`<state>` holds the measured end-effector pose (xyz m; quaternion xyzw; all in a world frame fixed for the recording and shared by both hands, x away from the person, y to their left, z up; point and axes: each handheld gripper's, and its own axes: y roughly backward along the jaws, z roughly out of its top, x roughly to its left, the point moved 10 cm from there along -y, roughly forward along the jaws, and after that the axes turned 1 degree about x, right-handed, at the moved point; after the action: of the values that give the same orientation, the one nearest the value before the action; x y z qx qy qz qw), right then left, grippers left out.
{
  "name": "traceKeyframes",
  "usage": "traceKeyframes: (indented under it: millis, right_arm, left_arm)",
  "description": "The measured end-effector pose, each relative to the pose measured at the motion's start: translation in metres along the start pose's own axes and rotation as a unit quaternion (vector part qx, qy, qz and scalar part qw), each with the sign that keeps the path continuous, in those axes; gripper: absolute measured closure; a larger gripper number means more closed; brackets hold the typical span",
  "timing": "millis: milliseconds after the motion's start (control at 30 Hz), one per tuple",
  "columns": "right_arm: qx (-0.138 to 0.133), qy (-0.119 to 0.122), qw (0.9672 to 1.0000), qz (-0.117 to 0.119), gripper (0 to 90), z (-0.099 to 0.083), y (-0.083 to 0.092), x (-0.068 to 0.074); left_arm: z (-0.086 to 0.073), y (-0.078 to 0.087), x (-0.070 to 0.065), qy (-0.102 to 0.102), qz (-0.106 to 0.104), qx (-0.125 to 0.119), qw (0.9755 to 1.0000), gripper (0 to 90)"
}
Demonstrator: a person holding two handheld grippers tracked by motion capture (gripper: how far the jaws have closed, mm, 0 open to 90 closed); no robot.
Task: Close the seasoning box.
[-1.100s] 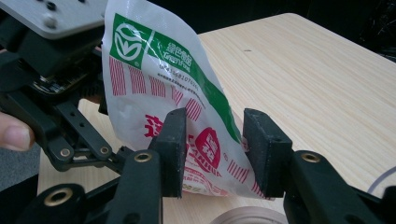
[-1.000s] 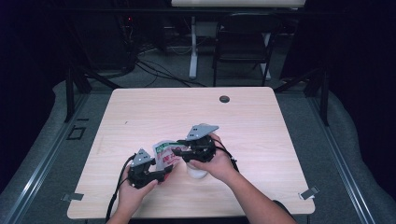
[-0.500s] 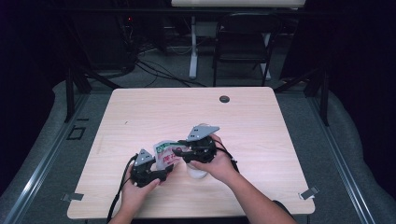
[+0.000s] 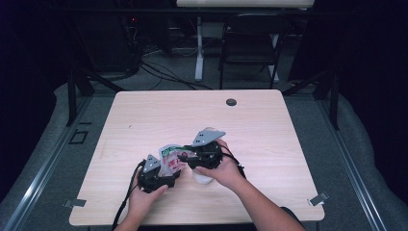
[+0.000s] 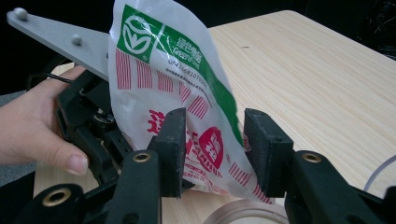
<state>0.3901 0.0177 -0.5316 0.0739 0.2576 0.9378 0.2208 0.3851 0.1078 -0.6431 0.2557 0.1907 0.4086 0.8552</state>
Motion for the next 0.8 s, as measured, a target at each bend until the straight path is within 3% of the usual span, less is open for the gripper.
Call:
traceKeyframes:
  millis: [233,500,800]
  right_arm:
    - [-0.001,-0.002,1.0,-0.001,59.6,0.0,0.0,0.0]
    - [0.004,0.002,1.0,0.002,58.9,-0.002,-0.002,0.002]
    - [0.004,0.003,1.0,0.002,59.0,-0.002,-0.002,0.002]
  left_arm:
    - [-0.011,-0.006,0.0,0.006,0.002,0.064,0.9979,20.5]
    - [-0.013,-0.009,-0.001,-0.033,0.039,0.079,0.9956,20.6]
    - [-0.014,-0.01,-0.001,-0.038,0.042,0.084,0.9948,15.3]
